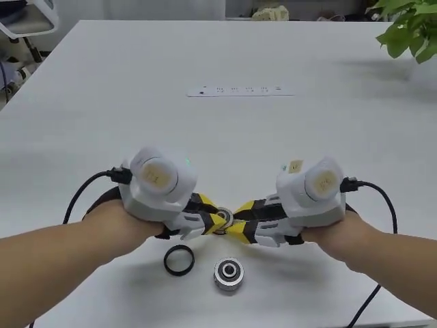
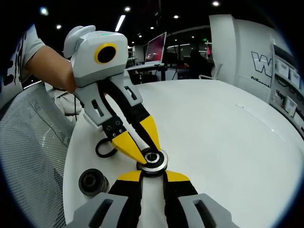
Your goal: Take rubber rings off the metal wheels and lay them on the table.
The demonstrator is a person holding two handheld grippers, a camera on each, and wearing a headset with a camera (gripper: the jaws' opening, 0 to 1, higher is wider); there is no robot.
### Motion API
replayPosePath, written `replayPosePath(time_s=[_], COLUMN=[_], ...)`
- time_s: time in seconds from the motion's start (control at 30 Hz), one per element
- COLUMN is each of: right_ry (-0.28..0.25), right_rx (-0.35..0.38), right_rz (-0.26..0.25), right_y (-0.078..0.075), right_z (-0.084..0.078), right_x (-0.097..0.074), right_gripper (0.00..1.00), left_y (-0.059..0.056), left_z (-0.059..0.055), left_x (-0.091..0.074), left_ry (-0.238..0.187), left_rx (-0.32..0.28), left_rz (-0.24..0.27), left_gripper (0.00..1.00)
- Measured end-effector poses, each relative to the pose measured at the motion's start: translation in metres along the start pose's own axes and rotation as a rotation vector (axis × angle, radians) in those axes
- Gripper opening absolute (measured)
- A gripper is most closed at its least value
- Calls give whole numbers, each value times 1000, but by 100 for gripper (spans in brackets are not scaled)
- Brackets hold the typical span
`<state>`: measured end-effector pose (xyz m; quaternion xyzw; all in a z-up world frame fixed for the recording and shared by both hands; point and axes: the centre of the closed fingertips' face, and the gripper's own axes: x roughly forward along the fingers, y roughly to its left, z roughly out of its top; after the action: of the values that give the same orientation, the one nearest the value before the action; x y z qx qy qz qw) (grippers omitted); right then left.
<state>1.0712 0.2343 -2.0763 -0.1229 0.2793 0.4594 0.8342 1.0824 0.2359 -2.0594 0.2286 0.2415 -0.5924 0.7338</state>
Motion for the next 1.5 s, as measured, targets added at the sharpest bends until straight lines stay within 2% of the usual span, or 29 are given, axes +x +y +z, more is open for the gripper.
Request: replayPosePath(time_s=[0.53,0.67,0.87,1.1,1.2,1.27,1.5], right_ry=[-2,-11,-12,-27,-38,-47,-68], right_rx=[37,80,94,190,290,331,415], right_rz=[10,10,7,4,9,12,18], right_y=[-1,-3,-4,-6,-7,-8,-10], right_z=[-2,-3,-3,-4,-4,-5,-5], right_x=[-2,-3,-3,-3,-3,-3,-4], right_gripper=[6,2,0,0,0,0,0], left_y=[1,0,1,0,0,1,0], left_z=[0,0,0,0,0,0,0], left_x=[0,0,0,0,0,0,1], left_ry=[-1,-4,-6,-6,-4,-3,-1], left_rx=[-10,-16,-16,-12,-11,-10,-7], left_rz=[1,2,4,5,6,7,10], left_gripper=[7,7,7,7,7,7,7])
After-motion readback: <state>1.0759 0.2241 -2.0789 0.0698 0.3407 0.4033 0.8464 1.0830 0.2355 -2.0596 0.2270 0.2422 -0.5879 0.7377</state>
